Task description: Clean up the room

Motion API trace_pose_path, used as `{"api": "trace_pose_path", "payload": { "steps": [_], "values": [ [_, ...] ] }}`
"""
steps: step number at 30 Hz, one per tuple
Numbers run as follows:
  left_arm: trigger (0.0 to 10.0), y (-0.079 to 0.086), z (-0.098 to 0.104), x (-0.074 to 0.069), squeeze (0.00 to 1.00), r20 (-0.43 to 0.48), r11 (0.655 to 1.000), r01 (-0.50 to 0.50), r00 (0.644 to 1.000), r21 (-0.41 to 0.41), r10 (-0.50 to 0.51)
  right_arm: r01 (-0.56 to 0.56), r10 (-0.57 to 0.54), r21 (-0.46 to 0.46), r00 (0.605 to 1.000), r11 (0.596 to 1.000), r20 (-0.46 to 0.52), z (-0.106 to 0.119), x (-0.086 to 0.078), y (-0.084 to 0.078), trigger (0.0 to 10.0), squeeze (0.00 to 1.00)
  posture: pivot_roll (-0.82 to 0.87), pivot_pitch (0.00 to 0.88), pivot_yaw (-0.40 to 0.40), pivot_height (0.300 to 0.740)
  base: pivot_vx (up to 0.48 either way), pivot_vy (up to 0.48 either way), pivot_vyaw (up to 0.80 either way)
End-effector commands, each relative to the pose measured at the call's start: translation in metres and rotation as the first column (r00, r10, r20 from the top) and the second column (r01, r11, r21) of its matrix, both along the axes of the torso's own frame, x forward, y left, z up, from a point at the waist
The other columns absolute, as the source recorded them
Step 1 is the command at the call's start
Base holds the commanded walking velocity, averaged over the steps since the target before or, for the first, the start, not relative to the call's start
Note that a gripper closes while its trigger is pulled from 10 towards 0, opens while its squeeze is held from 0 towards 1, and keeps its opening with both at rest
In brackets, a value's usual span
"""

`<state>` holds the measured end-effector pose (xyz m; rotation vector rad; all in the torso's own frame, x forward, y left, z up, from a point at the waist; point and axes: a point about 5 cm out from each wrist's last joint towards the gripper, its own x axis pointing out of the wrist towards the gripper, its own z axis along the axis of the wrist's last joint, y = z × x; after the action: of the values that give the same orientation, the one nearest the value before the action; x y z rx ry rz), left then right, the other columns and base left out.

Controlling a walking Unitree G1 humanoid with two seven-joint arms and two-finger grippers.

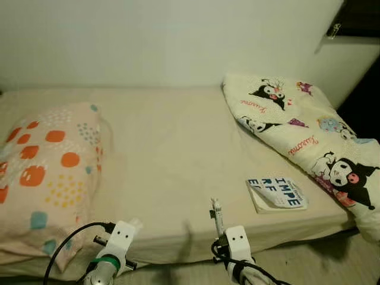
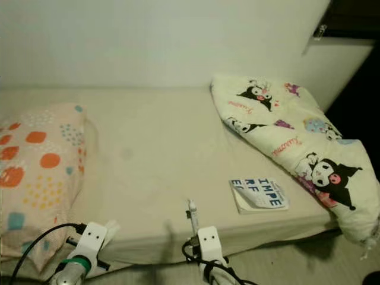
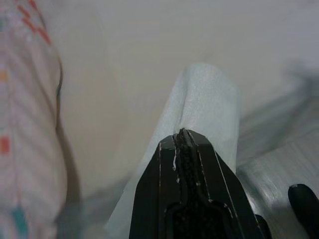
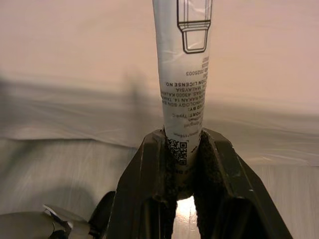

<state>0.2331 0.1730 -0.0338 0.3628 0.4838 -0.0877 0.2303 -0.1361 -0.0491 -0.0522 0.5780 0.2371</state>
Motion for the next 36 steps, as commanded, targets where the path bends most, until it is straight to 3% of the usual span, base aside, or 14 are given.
{"api": "trace_pose_path", "payload": {
  "steps": [1,29,36],
  "values": [
    [10.0,-0.001,-0.0053,-0.0061,0.0,-0.025,1.0,0.012,1.0,0.001,-0.012,0.001,-0.001,-0.01,1.0,1.0,-0.022,-0.0046,-0.0064,-0.0016,10.0,0.0,0.11,0.005,-0.018,0.74,-0.33,0.0,0.0],
    [10.0,-0.004,-0.0058,-0.0058,0.0,-0.023,1.0,0.024,0.999,-0.006,-0.024,-0.005,0.004,-0.01,1.0,1.0,-0.02,-0.0049,-0.0071,-0.003,10.0,0.0,0.1,0.004,-0.018,0.74,-0.329,0.0,0.0],
    [10.0,-0.0063,-0.0077,-0.0058,0.0,-0.046,0.999,0.039,0.998,-0.01,-0.039,-0.066,0.065,-0.039,0.998,0.997,-0.019,-0.0054,-0.0086,0.0002,10.0,0.0,0.1,0.0,-0.02,0.74,0.0,0.0,0.18]
  ]
}}
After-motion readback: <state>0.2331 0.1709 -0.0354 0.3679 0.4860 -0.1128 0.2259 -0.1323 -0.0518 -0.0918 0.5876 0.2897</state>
